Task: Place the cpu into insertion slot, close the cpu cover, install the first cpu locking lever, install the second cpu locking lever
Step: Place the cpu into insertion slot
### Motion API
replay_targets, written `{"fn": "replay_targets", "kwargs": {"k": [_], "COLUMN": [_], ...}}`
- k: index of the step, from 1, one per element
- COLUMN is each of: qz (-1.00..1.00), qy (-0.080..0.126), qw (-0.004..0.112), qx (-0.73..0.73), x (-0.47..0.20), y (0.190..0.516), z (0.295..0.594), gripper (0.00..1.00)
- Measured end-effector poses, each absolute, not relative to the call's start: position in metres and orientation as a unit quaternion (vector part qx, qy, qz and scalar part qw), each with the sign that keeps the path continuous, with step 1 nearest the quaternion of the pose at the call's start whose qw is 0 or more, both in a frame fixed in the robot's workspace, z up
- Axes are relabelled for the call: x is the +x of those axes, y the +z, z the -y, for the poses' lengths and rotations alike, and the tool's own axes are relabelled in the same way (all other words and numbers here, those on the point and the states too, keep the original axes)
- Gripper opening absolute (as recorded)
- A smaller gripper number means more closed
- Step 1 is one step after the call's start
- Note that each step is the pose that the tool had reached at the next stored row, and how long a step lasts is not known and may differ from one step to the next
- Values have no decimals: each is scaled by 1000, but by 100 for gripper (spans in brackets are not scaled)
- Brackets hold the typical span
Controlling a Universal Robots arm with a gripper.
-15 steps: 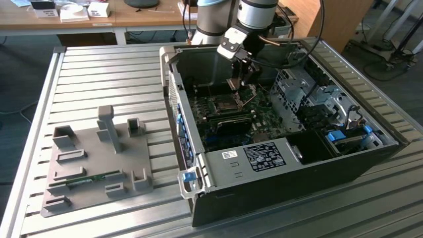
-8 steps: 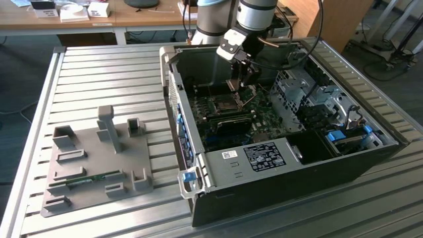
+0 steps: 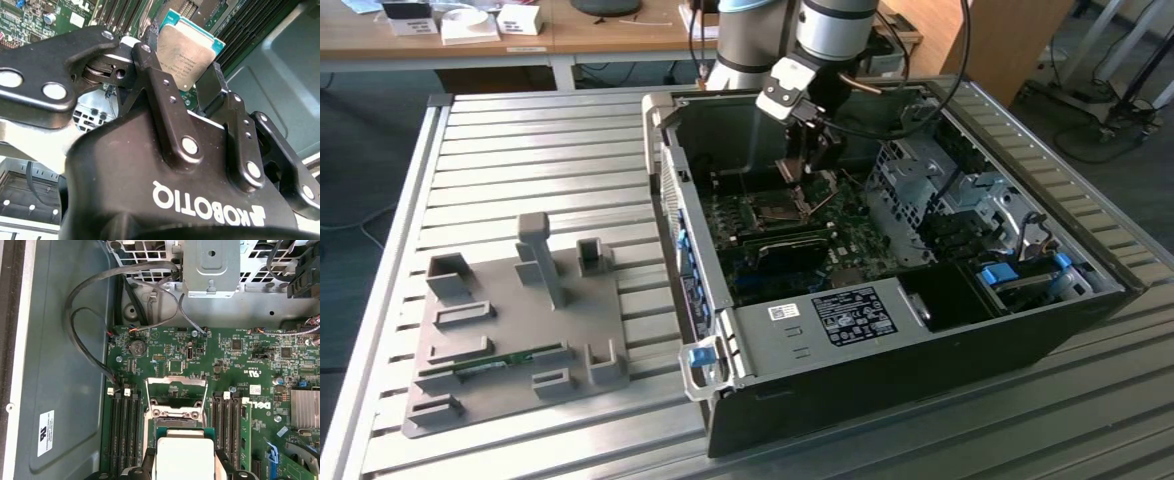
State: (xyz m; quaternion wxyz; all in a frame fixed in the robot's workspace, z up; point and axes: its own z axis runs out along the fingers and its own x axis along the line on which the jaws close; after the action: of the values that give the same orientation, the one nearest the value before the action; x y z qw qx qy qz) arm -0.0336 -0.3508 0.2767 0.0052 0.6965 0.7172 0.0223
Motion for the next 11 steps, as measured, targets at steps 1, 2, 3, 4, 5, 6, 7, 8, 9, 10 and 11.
{"fn": "replay_targets", "kwargs": {"k": [1,2,3,4,5,6,7,8,9,10,11], "qz": [-717,-717,-717,-717,-717,-717,-717,-717,-717,-717,-717], "qy": [22,22,22,22,22,22,22,22,22,22,22], "qw": [5,5,5,5,5,5,5,5,5,5,5], "qx": [696,697,697,697,697,697,697,697,697,697,697], "x": [-34,-34,-34,-34,-34,-34,-34,-34,-34,-34,-34], "y": [276,275,274,274,274,274,274,274,274,274,274], "z": [351,351,351,351,351,351,351,351,351,351,351], "gripper": [54,54,54,54,54,54,54,54,54,54,54]}}
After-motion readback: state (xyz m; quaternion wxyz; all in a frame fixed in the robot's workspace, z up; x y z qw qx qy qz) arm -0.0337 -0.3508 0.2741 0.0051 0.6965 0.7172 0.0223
